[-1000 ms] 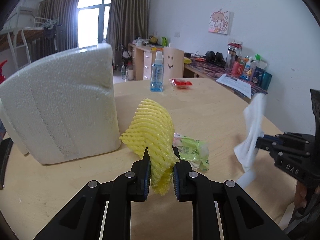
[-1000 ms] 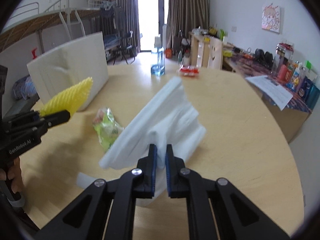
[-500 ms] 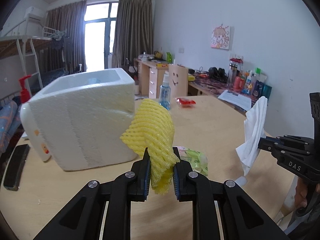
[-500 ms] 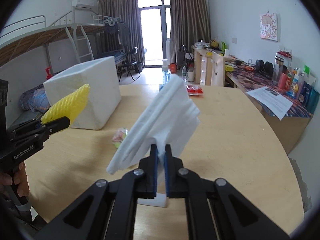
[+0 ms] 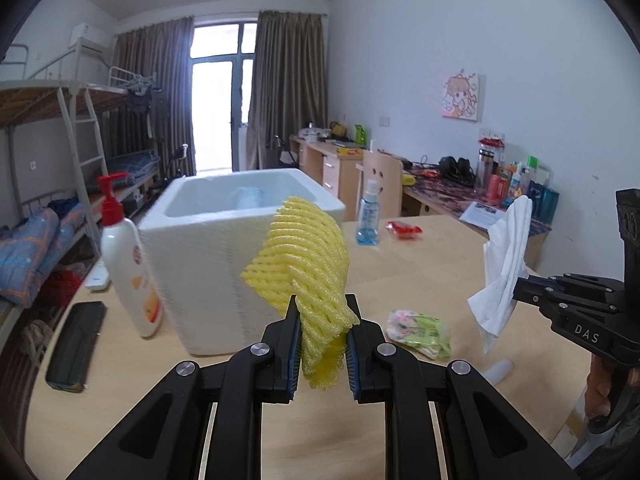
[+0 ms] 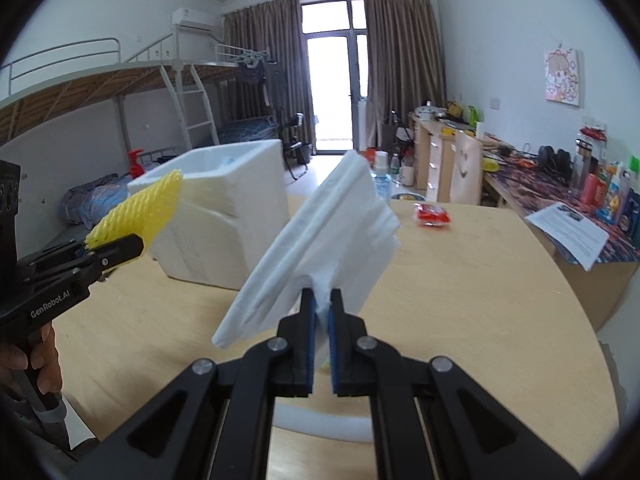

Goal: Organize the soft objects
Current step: 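Carry the tissue with the right tool while the left tool carries the mesh sleeve toward the foam box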

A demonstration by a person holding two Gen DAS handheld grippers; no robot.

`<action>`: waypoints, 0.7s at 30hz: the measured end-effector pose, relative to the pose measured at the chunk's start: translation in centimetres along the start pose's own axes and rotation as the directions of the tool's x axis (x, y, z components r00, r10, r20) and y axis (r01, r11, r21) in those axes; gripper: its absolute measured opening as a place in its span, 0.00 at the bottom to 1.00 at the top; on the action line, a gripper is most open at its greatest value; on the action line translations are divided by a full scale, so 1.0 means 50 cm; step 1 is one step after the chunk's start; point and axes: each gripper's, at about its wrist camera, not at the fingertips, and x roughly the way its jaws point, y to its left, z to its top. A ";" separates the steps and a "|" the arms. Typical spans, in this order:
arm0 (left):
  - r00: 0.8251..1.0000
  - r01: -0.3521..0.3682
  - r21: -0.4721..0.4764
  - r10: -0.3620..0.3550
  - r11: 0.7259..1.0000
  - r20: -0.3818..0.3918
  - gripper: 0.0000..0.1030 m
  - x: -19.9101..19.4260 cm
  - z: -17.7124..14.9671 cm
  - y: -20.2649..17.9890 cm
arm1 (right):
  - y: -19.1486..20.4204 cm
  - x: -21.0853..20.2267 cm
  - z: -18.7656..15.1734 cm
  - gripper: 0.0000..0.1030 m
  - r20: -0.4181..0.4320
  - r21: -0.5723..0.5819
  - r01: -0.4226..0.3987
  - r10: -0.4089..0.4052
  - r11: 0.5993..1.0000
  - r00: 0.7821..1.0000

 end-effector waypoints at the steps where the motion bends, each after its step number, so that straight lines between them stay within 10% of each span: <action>1: 1.000 -0.007 -0.004 0.007 1.000 0.004 0.19 -0.003 0.001 0.009 | 0.005 0.004 0.004 0.08 0.002 -0.001 -0.004 0.004 1.000 1.000; 21: 0.996 -0.054 -0.051 0.057 0.997 0.062 0.19 -0.045 0.029 0.101 | 0.112 0.044 0.074 0.08 0.025 -0.083 -0.091 0.093 0.992 0.995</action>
